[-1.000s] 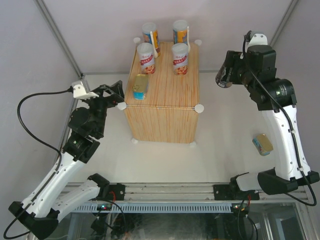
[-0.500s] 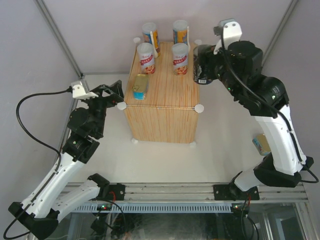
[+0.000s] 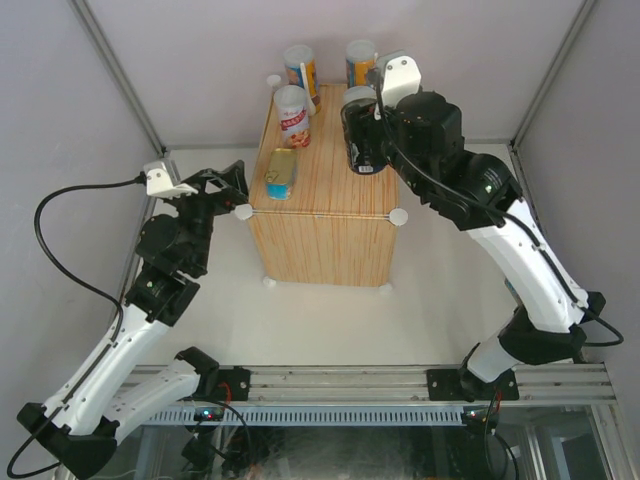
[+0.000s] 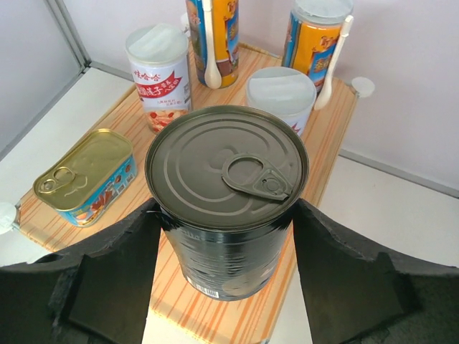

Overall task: Place and organize the canned foods onto the counter
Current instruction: Place the canned food on the counter, then adjust the canned food at the center of the board.

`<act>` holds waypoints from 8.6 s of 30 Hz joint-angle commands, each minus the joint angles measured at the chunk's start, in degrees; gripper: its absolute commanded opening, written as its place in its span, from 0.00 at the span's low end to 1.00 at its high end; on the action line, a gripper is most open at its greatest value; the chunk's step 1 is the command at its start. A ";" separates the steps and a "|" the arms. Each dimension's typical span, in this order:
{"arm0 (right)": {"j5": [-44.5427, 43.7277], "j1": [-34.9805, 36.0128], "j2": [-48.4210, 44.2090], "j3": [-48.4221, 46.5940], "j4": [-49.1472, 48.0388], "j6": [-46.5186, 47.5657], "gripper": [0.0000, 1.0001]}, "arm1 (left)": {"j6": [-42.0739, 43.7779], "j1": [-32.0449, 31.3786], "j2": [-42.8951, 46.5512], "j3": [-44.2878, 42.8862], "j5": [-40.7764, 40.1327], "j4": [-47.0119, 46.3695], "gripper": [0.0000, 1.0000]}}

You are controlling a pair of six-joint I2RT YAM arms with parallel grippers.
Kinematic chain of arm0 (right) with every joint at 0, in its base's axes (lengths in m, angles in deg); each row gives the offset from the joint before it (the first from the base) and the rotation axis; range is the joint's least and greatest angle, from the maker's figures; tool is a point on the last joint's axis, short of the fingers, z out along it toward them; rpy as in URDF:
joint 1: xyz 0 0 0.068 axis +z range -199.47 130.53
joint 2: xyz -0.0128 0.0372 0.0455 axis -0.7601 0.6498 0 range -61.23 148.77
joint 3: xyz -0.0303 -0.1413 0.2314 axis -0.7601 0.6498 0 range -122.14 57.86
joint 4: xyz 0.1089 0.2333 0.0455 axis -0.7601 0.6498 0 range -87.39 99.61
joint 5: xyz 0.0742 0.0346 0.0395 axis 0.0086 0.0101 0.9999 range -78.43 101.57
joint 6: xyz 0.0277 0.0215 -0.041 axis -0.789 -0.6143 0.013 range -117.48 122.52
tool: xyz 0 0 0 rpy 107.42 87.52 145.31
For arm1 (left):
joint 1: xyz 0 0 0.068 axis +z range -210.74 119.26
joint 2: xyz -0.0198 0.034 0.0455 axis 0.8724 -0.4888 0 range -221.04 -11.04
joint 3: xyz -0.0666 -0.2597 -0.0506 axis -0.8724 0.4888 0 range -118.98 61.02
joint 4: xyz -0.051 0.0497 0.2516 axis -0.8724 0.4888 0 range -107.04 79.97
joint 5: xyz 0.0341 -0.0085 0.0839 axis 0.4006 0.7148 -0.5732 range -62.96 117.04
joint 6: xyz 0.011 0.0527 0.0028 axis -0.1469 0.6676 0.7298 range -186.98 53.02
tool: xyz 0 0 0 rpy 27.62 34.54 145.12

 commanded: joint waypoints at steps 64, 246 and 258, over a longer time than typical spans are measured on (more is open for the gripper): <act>5.60 -5.69 1.70 25.44 -45.58 0.39 0.00 | 1.80 0.55 3.20 -1.48 2.15 2.13 0.91; 13.51 -83.24 -18.90 74.01 -3.08 -71.21 1.00 | -4.20 1.62 2.14 1.43 2.69 -8.44 0.92; 13.86 -83.11 -22.01 82.95 -6.38 -83.61 1.00 | -4.04 3.11 0.42 0.28 4.29 -8.62 0.92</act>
